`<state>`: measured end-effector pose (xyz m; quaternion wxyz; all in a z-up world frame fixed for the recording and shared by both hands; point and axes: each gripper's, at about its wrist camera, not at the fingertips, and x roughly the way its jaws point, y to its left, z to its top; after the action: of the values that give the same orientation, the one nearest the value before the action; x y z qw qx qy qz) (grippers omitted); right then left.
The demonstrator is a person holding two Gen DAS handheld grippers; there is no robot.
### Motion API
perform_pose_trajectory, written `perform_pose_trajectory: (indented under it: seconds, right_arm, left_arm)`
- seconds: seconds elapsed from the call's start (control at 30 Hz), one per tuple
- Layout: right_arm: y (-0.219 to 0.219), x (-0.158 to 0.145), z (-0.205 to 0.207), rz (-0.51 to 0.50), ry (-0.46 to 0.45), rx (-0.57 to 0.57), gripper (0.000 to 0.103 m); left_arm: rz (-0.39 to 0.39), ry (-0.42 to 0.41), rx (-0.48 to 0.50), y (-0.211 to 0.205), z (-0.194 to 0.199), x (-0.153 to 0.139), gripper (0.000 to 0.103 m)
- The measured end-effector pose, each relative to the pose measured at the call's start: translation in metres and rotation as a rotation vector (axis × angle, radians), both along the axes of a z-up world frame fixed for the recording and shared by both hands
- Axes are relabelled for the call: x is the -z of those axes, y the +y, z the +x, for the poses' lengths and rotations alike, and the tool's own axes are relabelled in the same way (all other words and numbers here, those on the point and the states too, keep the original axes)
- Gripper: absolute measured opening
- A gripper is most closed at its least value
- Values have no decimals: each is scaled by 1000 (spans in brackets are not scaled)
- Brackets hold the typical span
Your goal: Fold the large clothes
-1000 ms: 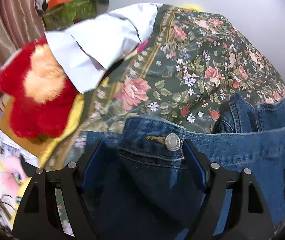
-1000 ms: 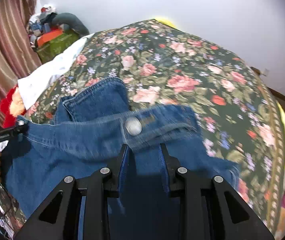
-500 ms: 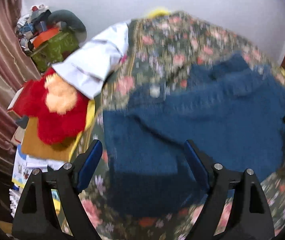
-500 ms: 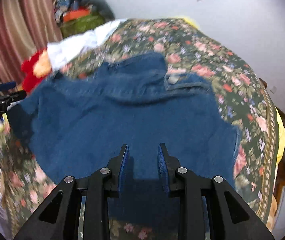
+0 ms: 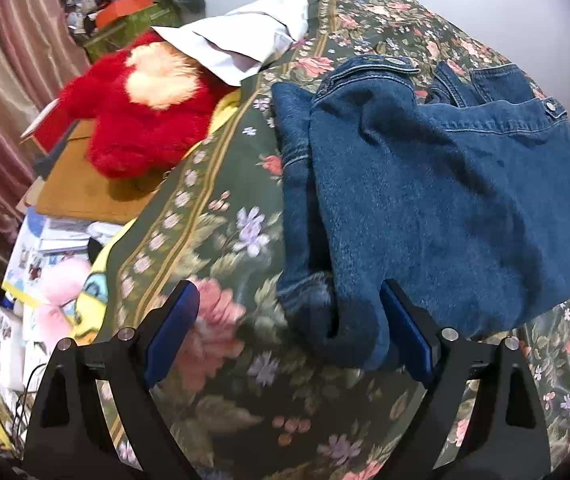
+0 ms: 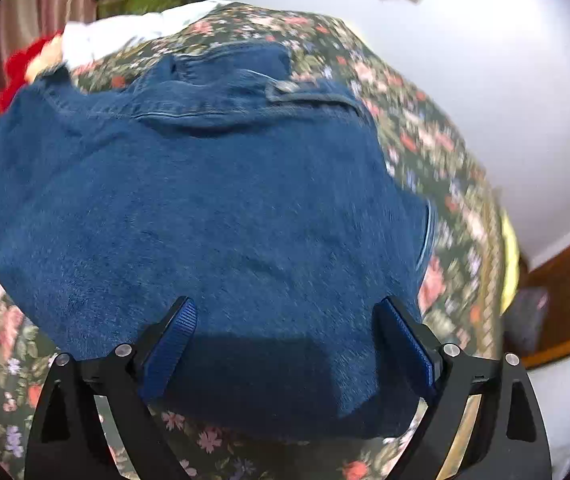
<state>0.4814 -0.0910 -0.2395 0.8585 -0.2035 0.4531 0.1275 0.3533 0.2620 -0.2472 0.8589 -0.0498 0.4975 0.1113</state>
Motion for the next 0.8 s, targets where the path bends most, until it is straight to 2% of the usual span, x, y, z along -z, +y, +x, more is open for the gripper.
perform_pose_trajectory:
  seconds: [0.13,0.3,0.4,0.47,0.63,0.73,0.8]
  right_arm:
    - [-13,0,-1,14,-16,55,98]
    - [-39,4,14,184,98,122,100]
    - [-44,2,11,237,111,162,100]
    - [-40,-1,7,224,93,157,100]
    - [-40,-18,0,214,26,154,100]
    - [-46,-25,1,211,-2,156,100]
    - [-50,-25,1,172,-20,161,100]
  left_arm:
    - [8,-10,-26,5,-17,-4,92]
    - [-29,-1,-58,18,-23,-7,92]
    - [-91,22,-67,17,-26,-15,85]
    - [-129,4,-34,10,-27,-28,85]
    - [-64,-69,63,-28,2,-59,85]
    - [-37,-79,102,-52,33,-63,86]
    - [-10,-73,107,-62,53,-57,86]
